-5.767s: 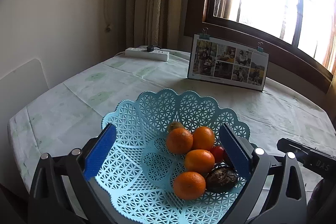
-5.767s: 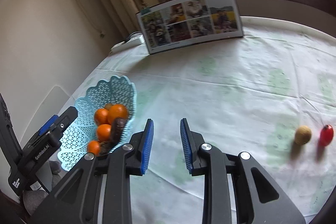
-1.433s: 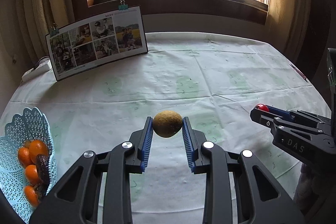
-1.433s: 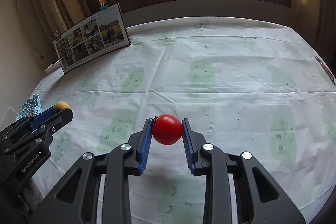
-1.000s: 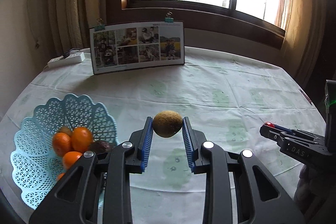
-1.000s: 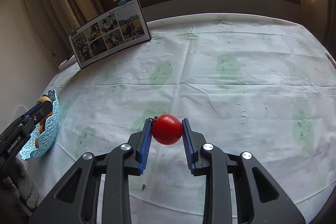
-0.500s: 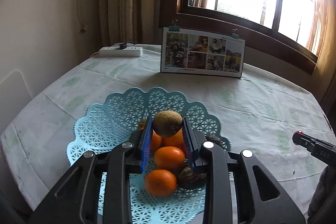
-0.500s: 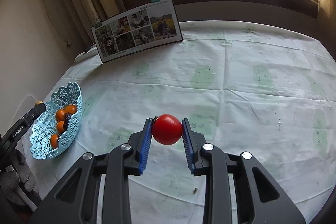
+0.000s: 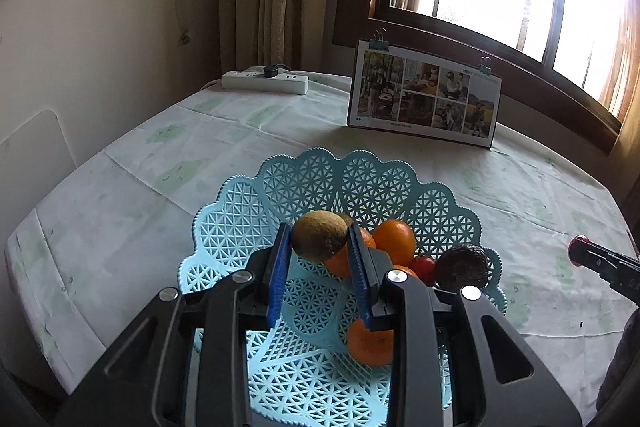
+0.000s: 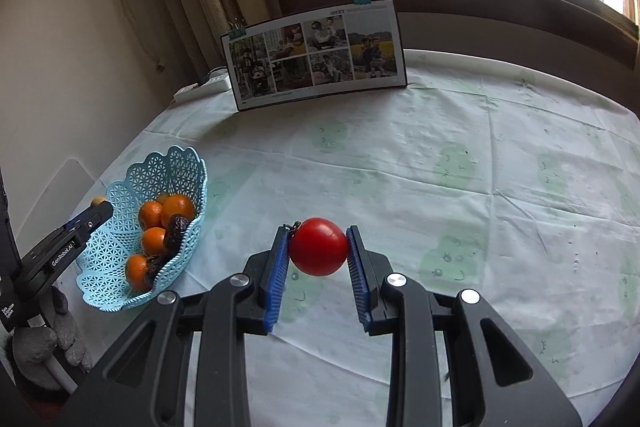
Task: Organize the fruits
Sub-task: 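Carry the kiwi into the basket and open the left tool while the right tool holds the tomato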
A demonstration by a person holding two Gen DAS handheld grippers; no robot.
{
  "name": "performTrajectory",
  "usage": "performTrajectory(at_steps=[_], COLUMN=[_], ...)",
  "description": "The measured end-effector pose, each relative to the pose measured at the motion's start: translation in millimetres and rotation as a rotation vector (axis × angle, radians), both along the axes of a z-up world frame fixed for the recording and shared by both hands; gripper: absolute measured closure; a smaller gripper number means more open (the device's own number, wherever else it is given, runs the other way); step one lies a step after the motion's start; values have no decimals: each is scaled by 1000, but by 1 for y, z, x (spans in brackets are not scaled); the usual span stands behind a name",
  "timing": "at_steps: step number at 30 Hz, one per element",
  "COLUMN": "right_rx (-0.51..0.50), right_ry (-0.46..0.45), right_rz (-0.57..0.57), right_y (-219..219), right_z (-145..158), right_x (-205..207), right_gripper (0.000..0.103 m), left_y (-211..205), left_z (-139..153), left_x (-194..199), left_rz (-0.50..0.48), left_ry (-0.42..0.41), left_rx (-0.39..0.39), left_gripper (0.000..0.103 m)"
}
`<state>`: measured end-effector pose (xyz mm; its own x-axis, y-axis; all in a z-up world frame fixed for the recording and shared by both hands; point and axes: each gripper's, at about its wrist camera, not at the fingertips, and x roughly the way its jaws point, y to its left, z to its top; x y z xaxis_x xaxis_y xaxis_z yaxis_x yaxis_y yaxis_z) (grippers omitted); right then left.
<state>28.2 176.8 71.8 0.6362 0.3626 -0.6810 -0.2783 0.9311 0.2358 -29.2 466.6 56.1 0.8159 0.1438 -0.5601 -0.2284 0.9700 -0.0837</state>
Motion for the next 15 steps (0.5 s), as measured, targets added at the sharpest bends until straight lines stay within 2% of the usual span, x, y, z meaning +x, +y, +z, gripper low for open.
performTrajectory(at_steps=[10,12,13,15], right_rx=[-2,-2,-2,-3], right_ry=[-11,-11,-12,-16], right_rz=[58,71,79,95], right_y=[33,40,43,51], right_z=[8,8,9,11], right_x=[0,0,0,0], right_gripper=[74,74,74,74], left_y=[8,10,12,16], left_z=[-8,-9,-10,-8], left_x=[1,2,1,-2], left_rz=[-6,-2,6,23], left_ry=[18,24,21,2], left_rx=[-19,-31,-36,-35], left_gripper=[72,58,41,37])
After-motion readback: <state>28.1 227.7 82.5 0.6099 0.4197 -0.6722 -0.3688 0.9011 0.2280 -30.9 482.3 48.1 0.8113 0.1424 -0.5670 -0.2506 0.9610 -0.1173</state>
